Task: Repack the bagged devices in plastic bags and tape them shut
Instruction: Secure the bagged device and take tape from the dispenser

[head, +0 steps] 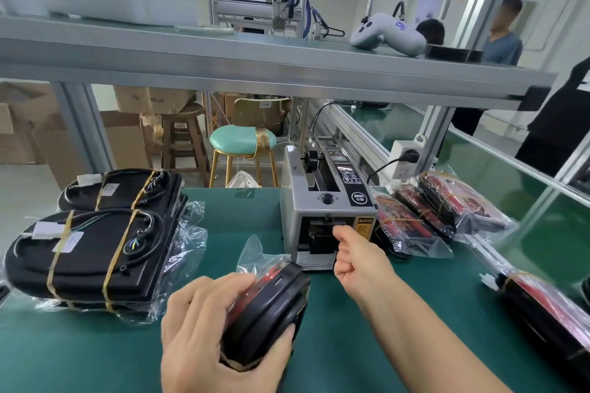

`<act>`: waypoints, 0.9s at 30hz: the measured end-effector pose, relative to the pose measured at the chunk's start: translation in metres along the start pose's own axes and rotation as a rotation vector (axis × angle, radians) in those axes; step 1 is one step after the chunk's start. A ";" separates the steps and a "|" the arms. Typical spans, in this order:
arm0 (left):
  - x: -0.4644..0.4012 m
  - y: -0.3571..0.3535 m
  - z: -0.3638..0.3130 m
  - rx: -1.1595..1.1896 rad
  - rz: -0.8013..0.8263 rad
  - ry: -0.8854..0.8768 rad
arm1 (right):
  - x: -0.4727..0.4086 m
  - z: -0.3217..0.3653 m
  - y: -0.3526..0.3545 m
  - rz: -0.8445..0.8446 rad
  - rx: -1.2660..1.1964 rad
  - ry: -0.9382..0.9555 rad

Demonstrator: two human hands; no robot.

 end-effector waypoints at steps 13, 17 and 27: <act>0.000 -0.009 -0.006 0.212 -0.120 -0.010 | 0.116 0.029 -0.016 0.578 0.277 0.300; -0.004 -0.020 -0.004 0.215 -0.121 -0.007 | 0.125 0.040 -0.024 0.614 0.310 0.392; -0.001 -0.020 -0.004 0.276 -0.113 0.003 | 0.124 0.040 -0.037 0.658 0.421 0.423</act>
Point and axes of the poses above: each hand's wrist, its own x-axis away from the middle knuckle, its own y-axis out of the back of the hand, z = x × y, the point moved 10 cm from there along -x, towards the middle knuckle, and after that the axes turned 8 degrees about -z, right-handed, at the moved point
